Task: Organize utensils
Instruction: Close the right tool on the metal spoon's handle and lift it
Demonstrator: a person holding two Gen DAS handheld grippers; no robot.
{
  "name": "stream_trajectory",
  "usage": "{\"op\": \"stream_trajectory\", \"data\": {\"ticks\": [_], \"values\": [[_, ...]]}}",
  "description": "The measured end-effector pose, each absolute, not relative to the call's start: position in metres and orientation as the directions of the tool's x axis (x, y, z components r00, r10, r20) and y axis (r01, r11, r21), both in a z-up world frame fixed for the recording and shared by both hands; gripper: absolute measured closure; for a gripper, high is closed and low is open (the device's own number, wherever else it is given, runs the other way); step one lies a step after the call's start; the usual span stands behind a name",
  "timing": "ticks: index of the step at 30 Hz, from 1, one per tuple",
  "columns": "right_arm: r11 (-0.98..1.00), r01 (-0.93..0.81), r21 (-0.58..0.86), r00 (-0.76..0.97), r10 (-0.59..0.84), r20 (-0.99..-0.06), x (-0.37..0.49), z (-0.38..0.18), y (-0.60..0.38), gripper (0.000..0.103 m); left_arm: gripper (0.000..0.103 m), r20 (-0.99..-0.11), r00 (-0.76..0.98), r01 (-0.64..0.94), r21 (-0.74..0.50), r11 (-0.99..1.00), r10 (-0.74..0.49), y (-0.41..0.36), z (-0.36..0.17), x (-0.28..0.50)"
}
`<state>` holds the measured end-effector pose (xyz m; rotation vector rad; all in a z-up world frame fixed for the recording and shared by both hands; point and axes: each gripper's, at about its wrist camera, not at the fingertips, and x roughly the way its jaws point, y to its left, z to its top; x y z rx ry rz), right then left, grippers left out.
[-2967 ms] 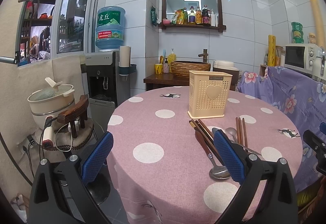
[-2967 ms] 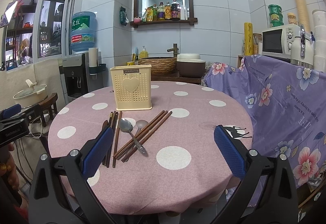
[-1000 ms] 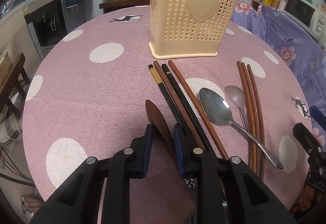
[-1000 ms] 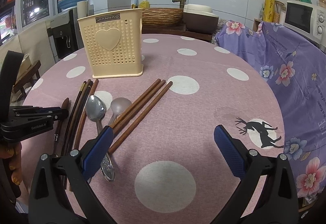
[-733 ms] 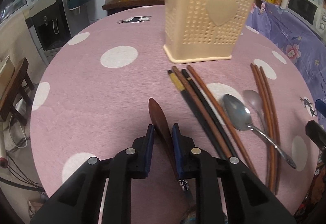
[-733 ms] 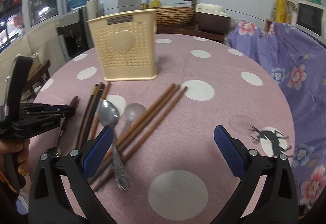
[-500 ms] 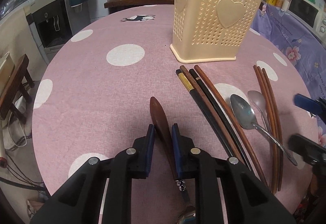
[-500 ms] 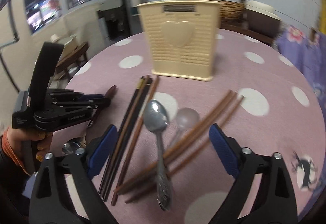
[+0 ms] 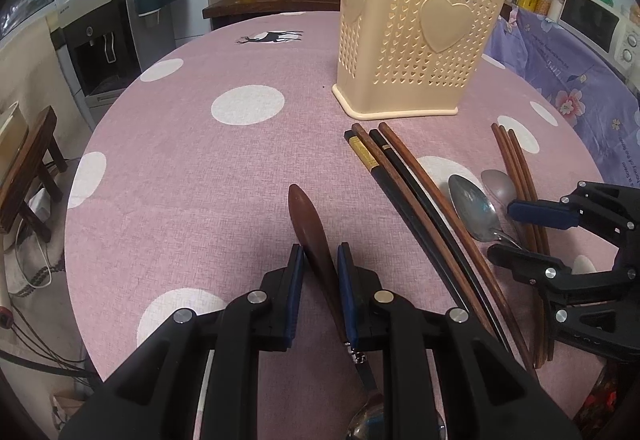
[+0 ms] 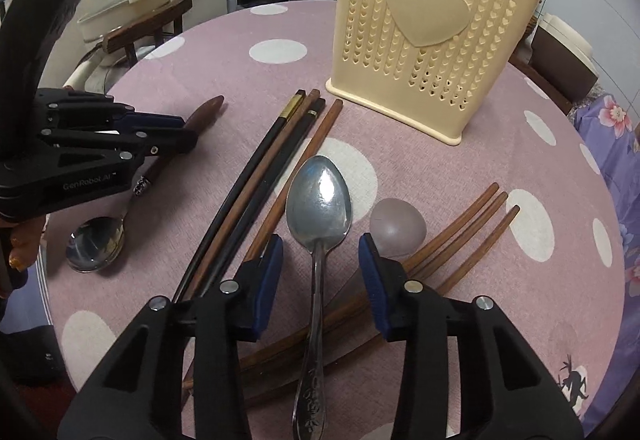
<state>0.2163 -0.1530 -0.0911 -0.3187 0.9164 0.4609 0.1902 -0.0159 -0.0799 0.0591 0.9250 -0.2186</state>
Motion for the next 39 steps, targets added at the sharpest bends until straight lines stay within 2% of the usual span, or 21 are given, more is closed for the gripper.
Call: {"op": "stream_trajectory", "data": {"ticks": [2, 5, 12, 13, 14, 15, 16, 17, 28, 33, 35, 39], "values": [[0.857, -0.512, -0.06, 0.513, 0.249, -0.821, 0.215, -0.092, -0.153, 0.073, 0.084, -0.796, 0.582, 0.215, -0.044, 0.976, -0.164, -0.015, -0.08, 0.19], [0.861, -0.507, -0.049, 0.503, 0.249, -0.827, 0.216, -0.091, -0.151, 0.079, 0.084, -0.795, 0.584, 0.214, -0.046, 0.976, -0.165, -0.015, -0.08, 0.189], [0.921, -0.384, 0.061, 0.489, 0.259, -0.833, 0.238, -0.091, -0.17, 0.08, 0.084, -0.795, 0.583, 0.211, -0.051, 0.976, -0.168, -0.014, -0.08, 0.189], [0.918, -0.389, 0.077, 0.484, 0.275, -0.831, 0.238, -0.091, -0.171, 0.075, 0.084, -0.795, 0.582, 0.211, -0.053, 0.976, -0.169, -0.013, -0.08, 0.189], [0.909, -0.405, 0.096, 0.473, 0.298, -0.829, 0.238, -0.091, -0.17, 0.061, 0.084, -0.795, 0.583, 0.211, -0.053, 0.976, -0.17, -0.013, -0.08, 0.189], [0.906, -0.413, 0.094, 0.474, 0.302, -0.827, 0.237, -0.091, -0.169, 0.051, 0.084, -0.795, 0.583, 0.212, -0.053, 0.976, -0.17, -0.013, -0.08, 0.189], [0.91, -0.41, 0.057, 0.496, 0.275, -0.824, 0.234, -0.091, -0.166, 0.035, 0.084, -0.795, 0.583, 0.212, -0.053, 0.976, -0.169, -0.013, -0.08, 0.19], [0.914, -0.405, 0.022, 0.511, 0.246, -0.824, 0.234, -0.091, -0.163, 0.032, 0.084, -0.795, 0.583, 0.212, -0.053, 0.976, -0.169, -0.013, -0.081, 0.189], [0.917, -0.397, 0.032, 0.504, 0.247, -0.828, 0.254, -0.096, -0.159, 0.038, 0.081, -0.798, 0.578, 0.214, -0.057, 0.975, -0.173, -0.013, -0.081, 0.192], [0.916, -0.399, 0.027, 0.495, 0.241, -0.835, 0.264, -0.094, -0.156, 0.042, 0.067, -0.807, 0.562, 0.229, -0.059, 0.972, -0.182, -0.018, -0.08, 0.198], [0.915, -0.402, 0.026, 0.488, 0.238, -0.84, 0.264, -0.094, -0.154, 0.046, 0.049, -0.813, 0.56, 0.225, -0.039, 0.974, -0.162, -0.022, -0.081, 0.201], [0.912, -0.409, 0.027, 0.472, 0.237, -0.849, 0.265, -0.092, -0.151, 0.052, 0.048, -0.817, 0.56, 0.216, -0.016, 0.976, -0.137, -0.024, -0.081, 0.207]]}}
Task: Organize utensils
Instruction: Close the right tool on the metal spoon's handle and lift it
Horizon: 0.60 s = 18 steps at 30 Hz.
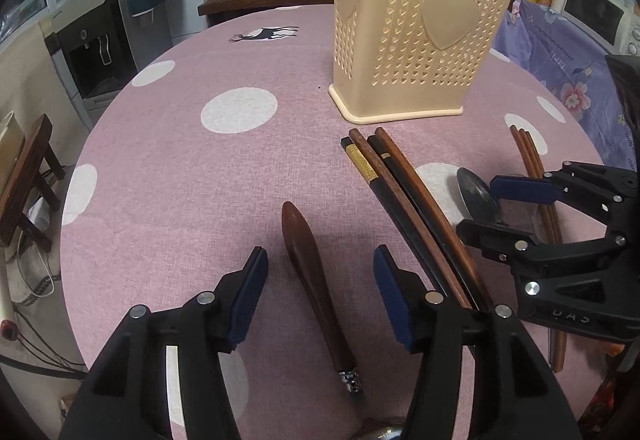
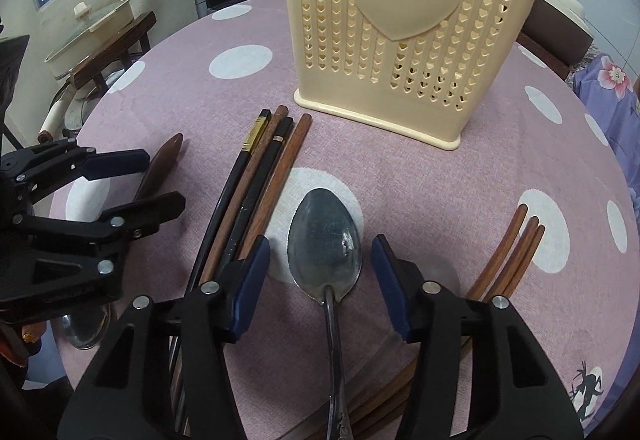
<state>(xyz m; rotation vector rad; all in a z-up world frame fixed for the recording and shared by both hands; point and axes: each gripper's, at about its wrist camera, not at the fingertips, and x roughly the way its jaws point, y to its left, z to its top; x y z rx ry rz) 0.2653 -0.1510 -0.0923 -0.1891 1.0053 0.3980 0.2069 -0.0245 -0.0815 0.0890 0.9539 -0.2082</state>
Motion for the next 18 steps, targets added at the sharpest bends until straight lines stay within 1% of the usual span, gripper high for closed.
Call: {"op": "stream_trajectory", "data": {"ticks": [3, 4, 6, 8, 14, 18], "values": [[0.911, -0.411, 0.027, 0.464, 0.235, -0.854, 0.267, -0.092, -0.151, 0.054, 0.054, -0.82, 0.557, 0.201, -0.025, 0.979, -0.135, -0.022, -0.08, 0.21], [0.912, -0.409, 0.027, 0.463, 0.233, -0.855, 0.267, -0.092, -0.152, 0.056, 0.058, -0.82, 0.556, 0.197, -0.029, 0.98, -0.136, -0.021, -0.08, 0.21], [0.913, -0.407, 0.026, 0.462, 0.23, -0.856, 0.269, -0.092, -0.152, 0.06, 0.067, -0.821, 0.555, 0.185, -0.036, 0.982, -0.134, -0.017, -0.08, 0.211], [0.913, -0.407, 0.026, 0.461, 0.23, -0.857, 0.27, -0.091, -0.152, 0.064, 0.083, -0.823, 0.553, 0.179, -0.029, 0.983, -0.125, -0.016, -0.079, 0.214], [0.918, -0.394, 0.054, 0.466, 0.25, -0.849, 0.27, -0.09, -0.156, 0.064, 0.085, -0.825, 0.549, 0.198, -0.024, 0.98, -0.131, -0.023, -0.078, 0.216], [0.921, -0.379, 0.093, 0.499, 0.288, -0.817, 0.264, -0.079, -0.167, 0.065, 0.086, -0.793, 0.595, 0.188, -0.026, 0.982, -0.135, -0.022, -0.062, 0.213]]}}
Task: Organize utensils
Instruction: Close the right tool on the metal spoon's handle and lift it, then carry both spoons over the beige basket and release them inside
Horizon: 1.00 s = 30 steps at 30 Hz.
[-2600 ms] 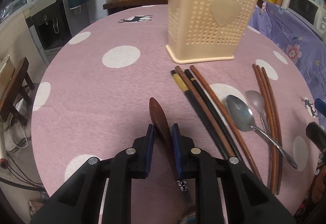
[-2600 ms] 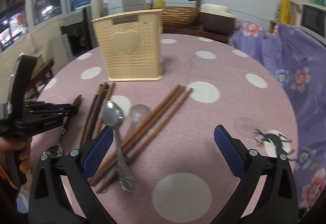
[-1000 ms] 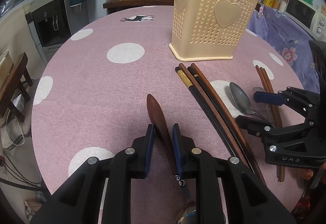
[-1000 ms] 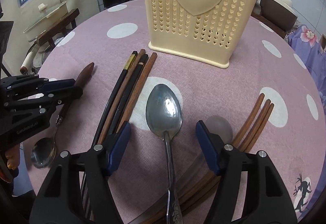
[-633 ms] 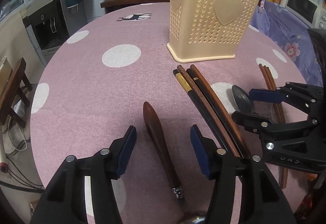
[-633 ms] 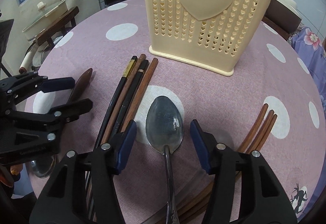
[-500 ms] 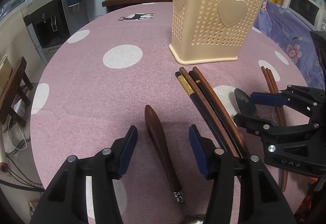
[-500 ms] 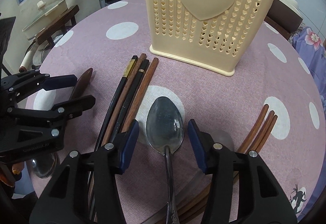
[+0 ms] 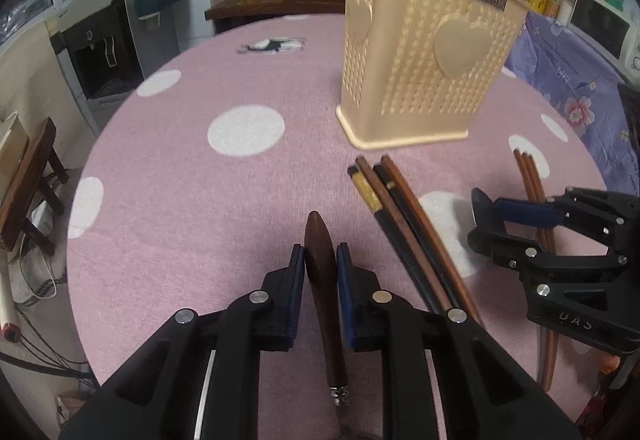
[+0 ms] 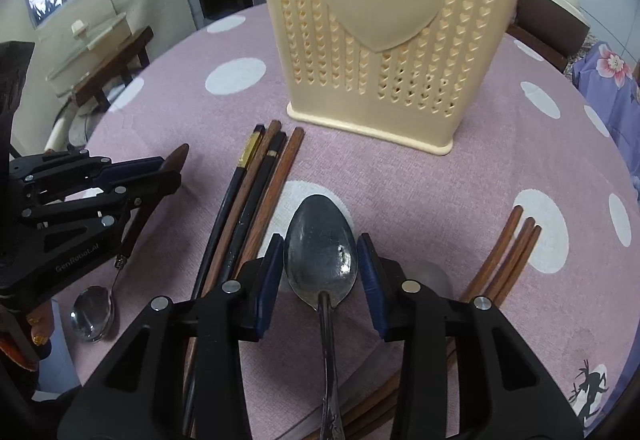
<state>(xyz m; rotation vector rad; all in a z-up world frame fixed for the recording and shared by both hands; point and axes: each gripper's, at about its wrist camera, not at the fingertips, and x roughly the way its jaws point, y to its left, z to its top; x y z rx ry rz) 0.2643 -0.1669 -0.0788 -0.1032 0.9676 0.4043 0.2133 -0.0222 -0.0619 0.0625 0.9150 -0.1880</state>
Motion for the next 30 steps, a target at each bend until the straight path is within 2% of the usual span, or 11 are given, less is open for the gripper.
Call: {"op": "stream_trajectory", "data": {"ticks": [13, 30], "values": [[0.93, -0.332, 0.158, 0.669, 0.351, -0.655, 0.208, 0.002, -0.215, 0.065, 0.087, -0.606, 0.763, 0.212, -0.096, 0.972, -0.227, -0.009, 0.021, 0.166], [0.922, -0.316, 0.222, 0.716, 0.386, -0.582, 0.192, 0.017, -0.235, 0.065, 0.087, -0.56, 0.784, 0.235, -0.131, 0.963, -0.268, -0.002, 0.031, 0.155]]}}
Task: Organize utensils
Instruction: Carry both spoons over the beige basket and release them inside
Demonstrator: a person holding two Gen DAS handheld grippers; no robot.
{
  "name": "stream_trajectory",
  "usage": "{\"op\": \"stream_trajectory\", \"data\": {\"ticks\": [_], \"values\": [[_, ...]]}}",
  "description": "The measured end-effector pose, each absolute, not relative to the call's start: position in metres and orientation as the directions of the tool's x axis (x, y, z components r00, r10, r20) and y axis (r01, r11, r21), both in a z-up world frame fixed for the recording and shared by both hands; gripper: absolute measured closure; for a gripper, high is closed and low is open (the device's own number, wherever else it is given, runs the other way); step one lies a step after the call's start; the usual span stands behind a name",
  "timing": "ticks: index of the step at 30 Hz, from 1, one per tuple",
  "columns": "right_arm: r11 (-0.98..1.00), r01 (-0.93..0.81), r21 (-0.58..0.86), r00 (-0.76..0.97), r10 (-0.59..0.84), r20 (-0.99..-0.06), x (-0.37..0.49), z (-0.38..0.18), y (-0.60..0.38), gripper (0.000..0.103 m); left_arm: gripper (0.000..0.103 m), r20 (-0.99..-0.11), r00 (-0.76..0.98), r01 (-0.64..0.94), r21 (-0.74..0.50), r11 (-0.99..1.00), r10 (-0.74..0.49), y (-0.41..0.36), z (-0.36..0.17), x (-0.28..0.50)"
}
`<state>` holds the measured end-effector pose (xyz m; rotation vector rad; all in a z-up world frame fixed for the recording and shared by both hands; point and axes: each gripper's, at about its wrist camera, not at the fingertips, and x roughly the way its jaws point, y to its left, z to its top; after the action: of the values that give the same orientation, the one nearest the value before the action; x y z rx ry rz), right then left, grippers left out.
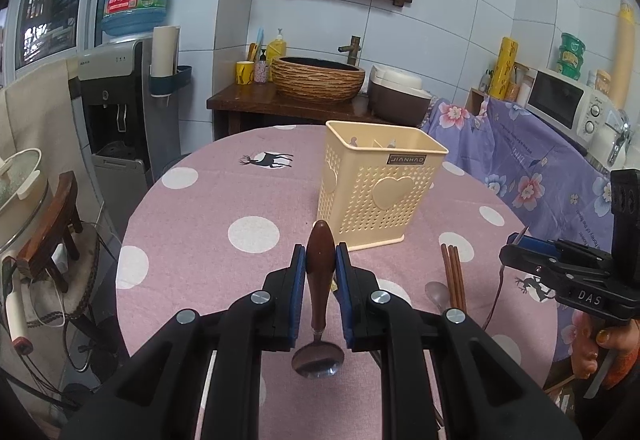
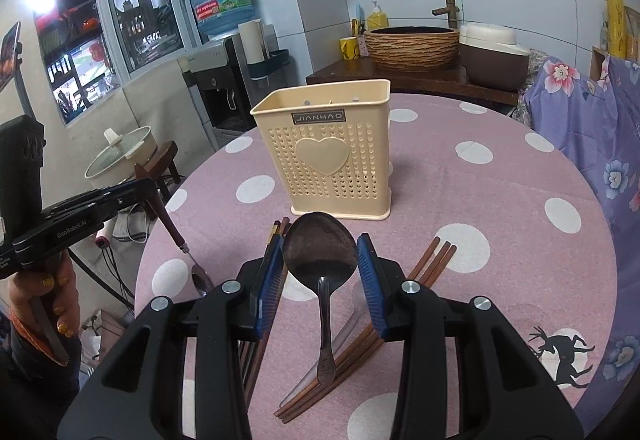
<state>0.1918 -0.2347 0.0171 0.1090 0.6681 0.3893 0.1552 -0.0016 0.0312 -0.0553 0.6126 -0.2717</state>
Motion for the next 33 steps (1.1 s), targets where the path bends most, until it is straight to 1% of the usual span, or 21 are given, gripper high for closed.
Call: {"op": "stream_trajectory", "data": {"ticks": [7, 13, 18, 22, 25, 28, 33], "values": [[0.916, -0.333, 0.226, 0.751, 0.402, -0.523, 0.207, 0.041, -0.233, 0.065, 0.087, -0.524, 0.793, 0.275, -0.146, 0.95, -0.31, 0.0, 0.053, 0.167], [0.916, -0.335, 0.219, 0.809, 0.399, -0.432, 0.242, 0.097, -0.232, 0.065, 0.087, -0.477, 0.789, 0.351, -0.166, 0.922, -0.387, -0.005, 0.106, 0.191], [0.923, -0.329, 0.201, 0.863, 0.38, -0.334, 0.277, 0.159, -0.225, 0.065, 0.087, -0.383, 0.833, 0.38, -0.125, 0.916, -0.398, -0.022, 0.17, 0.213], [0.94, -0.297, 0.171, 0.896, 0.336, -0.29, 0.305, 0.184, -0.219, 0.065, 0.087, -0.332, 0.86, 0.37, -0.117, 0.922, -0.388, -0.04, 0.194, 0.236], [0.949, -0.267, 0.166, 0.905, 0.306, -0.294, 0.322, 0.176, -0.216, 0.065, 0.087, -0.322, 0.873, 0.35, -0.111, 0.93, -0.367, -0.05, 0.19, 0.252], [0.956, -0.234, 0.176, 0.901, 0.281, -0.329, 0.337, 0.148, -0.216, 0.065, 0.087, -0.348, 0.871, 0.332, -0.107, 0.937, -0.348, -0.059, 0.167, 0.266], [0.967, -0.19, 0.167, 0.882, 0.243, -0.403, 0.346, 0.091, -0.213, 0.065, 0.087, -0.435, 0.835, 0.31, -0.135, 0.941, -0.337, -0.066, 0.113, 0.283]]}}
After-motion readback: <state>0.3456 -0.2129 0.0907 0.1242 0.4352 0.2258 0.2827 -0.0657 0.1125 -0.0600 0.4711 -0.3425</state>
